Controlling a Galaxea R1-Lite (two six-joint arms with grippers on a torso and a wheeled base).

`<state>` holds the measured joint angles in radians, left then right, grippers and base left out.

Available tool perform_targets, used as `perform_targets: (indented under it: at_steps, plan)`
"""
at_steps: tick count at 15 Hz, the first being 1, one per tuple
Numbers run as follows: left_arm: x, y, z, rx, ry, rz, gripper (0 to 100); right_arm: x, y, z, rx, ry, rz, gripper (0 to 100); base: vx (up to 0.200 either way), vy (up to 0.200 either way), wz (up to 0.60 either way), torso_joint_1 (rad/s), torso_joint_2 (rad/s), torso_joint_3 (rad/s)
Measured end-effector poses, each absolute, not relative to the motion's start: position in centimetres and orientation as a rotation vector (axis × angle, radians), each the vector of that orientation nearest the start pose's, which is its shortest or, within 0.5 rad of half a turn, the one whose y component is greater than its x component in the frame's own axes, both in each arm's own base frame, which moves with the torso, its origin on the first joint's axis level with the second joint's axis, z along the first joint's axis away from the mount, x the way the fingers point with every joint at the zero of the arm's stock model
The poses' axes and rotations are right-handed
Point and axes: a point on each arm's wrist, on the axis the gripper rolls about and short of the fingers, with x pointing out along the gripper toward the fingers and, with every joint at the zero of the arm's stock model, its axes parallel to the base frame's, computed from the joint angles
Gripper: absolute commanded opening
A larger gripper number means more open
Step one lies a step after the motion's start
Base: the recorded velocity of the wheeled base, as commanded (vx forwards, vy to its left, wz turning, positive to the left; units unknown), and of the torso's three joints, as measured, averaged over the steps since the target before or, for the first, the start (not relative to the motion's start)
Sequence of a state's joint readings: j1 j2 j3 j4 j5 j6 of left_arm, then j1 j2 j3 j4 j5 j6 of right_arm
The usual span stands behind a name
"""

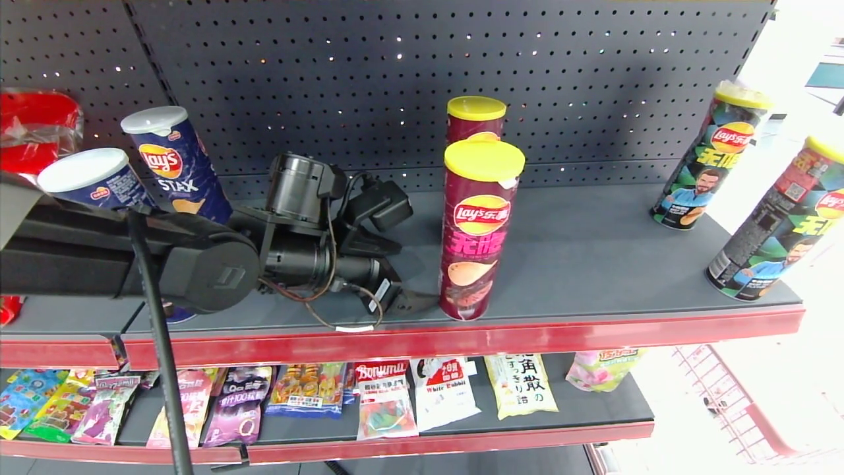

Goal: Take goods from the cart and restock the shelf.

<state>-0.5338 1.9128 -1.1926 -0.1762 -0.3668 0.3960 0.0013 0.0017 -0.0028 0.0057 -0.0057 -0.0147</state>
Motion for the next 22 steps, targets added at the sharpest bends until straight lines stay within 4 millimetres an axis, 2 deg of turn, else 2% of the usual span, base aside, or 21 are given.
perform_targets:
  at_steps: [22]
  plan:
    - [31.5,-20.8,17.2,0.411,0.362,-1.003,100,-2.3,0.0,7.6,-0.014,0.004,-0.004,100,0.000,0.000,0.00,0.000,0.00,0.000]
